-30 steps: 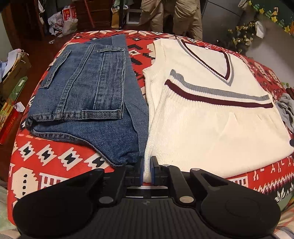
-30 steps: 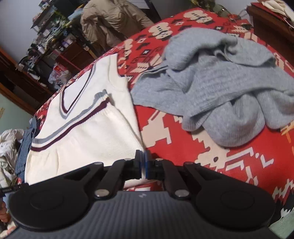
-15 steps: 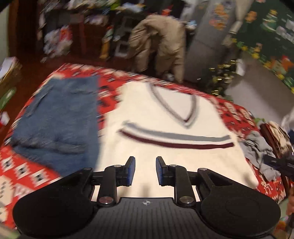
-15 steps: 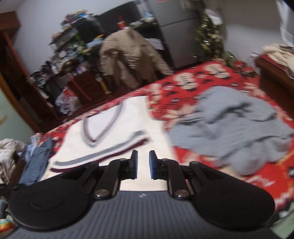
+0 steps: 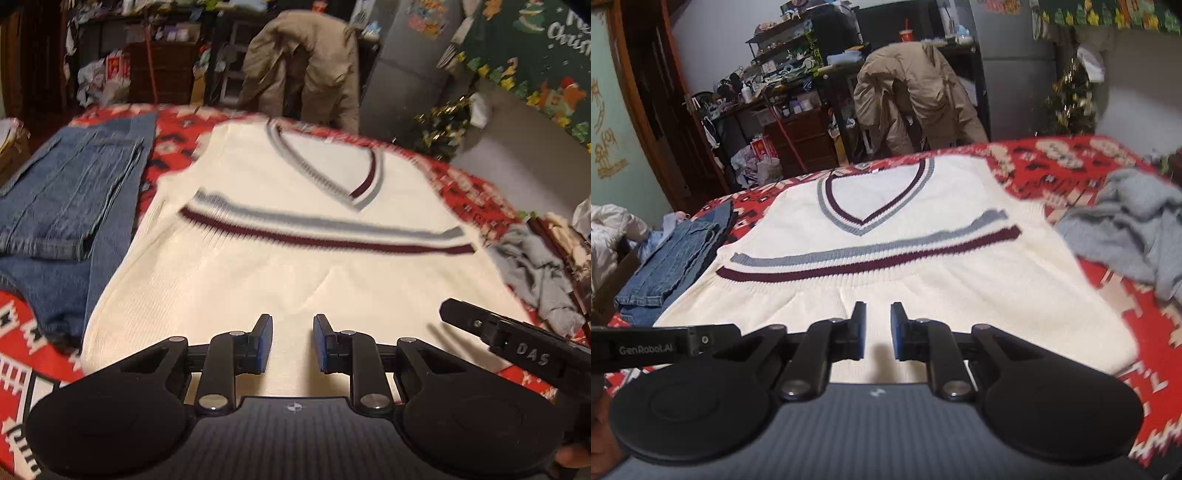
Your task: Fold clothes
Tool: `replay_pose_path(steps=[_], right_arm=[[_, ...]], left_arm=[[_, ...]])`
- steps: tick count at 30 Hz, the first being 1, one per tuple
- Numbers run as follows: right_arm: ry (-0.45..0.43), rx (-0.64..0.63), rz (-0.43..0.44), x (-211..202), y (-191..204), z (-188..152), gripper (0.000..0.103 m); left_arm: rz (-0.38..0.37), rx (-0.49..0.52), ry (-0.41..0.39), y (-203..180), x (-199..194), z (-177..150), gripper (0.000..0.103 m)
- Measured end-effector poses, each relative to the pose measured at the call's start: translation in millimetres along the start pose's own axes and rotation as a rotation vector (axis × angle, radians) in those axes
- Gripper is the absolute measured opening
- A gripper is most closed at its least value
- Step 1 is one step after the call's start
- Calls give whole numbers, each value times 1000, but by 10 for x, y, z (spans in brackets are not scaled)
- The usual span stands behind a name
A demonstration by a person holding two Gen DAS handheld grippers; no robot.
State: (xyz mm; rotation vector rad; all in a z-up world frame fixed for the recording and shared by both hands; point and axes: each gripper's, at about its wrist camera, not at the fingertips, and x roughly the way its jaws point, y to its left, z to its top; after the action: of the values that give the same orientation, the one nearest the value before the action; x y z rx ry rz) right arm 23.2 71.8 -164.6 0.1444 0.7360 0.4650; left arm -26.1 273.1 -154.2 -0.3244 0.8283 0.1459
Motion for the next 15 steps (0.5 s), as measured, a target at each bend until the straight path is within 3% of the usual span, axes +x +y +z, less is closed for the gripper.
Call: replay_pose_path(steps=[4, 10, 13, 15], right_arm=[[137, 36, -33, 138, -110, -51, 16], [199, -22, -44, 28, -26, -85, 16], [199, -56, -45, 17, 35, -87, 18], [159, -72, -16, -115, 88, -80, 19]], left_arm=[[48, 22, 28, 17, 15, -74, 16], [90, 91, 86, -85, -112, -181, 16], [38, 21, 84, -37, -188, -157, 11], [-43, -1, 25, -55, -259, -114, 11]])
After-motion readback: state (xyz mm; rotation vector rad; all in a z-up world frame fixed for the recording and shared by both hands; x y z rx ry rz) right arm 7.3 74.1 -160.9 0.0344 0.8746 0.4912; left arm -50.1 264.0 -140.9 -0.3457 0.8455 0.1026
